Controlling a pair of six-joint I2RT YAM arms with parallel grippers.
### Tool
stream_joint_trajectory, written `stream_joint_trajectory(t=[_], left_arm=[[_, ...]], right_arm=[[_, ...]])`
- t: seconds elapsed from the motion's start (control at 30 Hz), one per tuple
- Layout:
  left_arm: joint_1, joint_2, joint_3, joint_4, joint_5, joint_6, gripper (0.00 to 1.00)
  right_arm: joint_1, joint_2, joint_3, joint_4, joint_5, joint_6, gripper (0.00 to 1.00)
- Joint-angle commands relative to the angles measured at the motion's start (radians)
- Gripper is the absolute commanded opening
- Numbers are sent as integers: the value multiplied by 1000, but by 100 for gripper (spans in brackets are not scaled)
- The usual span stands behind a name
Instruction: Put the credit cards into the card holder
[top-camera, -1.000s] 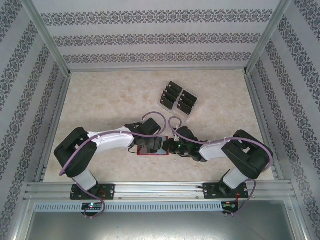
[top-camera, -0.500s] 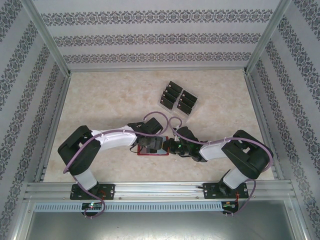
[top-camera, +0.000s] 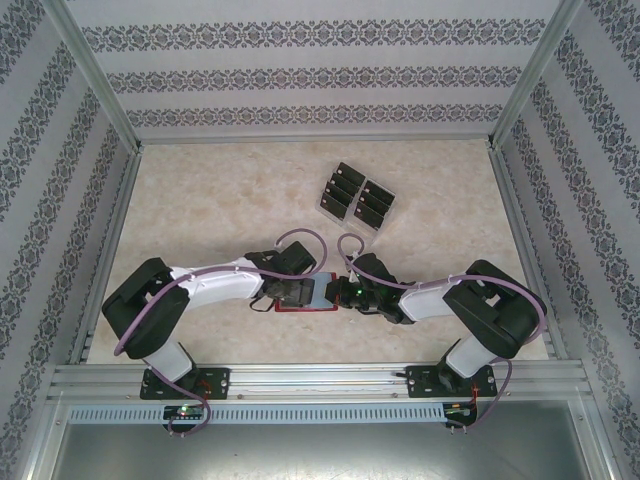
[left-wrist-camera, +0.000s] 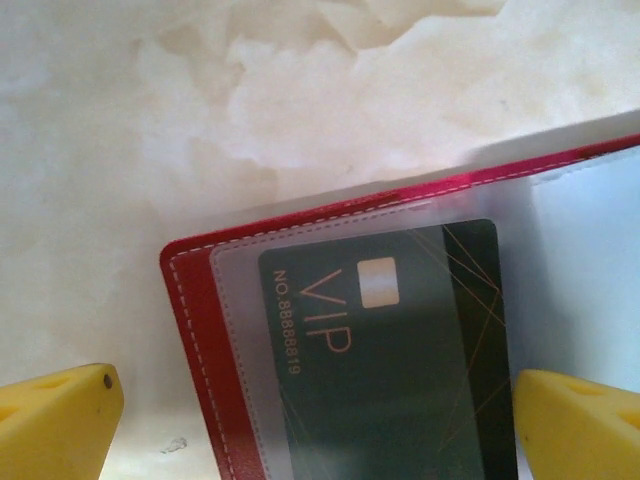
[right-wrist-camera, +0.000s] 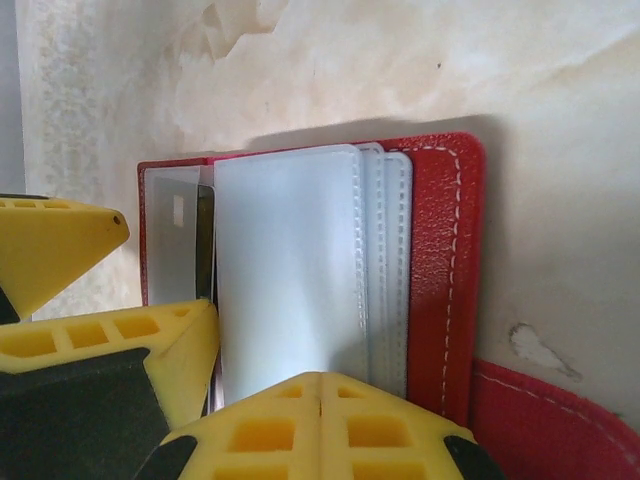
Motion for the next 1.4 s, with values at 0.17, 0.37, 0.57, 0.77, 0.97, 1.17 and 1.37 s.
stream_joint_trajectory(t=[0.17, 0.37, 0.57, 0.77, 0.97, 1.17, 1.37], left_arm=[[43, -16, -25, -29, -47, -7, 100], [51, -11, -14, -23, -48, 2, 100], [51, -14, -13, -7, -30, 7, 100], [53, -113, -15, 44, 25, -8, 100], [92, -194, -49, 36, 44, -9, 100], [131, -251, -139, 33, 41, 13, 100], [134, -285, -212, 37, 42, 24, 100]], right_arm=[[-7, 16, -23, -76, 57, -2, 0], [-8, 15, -19, -78, 53, -1, 0], [-9, 14, -11, -82, 40, -4, 0], [-22, -62, 35, -138, -4, -31, 3], [-31, -190, 147, -401, 38, -138, 24], [-36, -197, 266, -622, 95, -245, 37], [-23, -128, 354, -713, 131, -310, 39]])
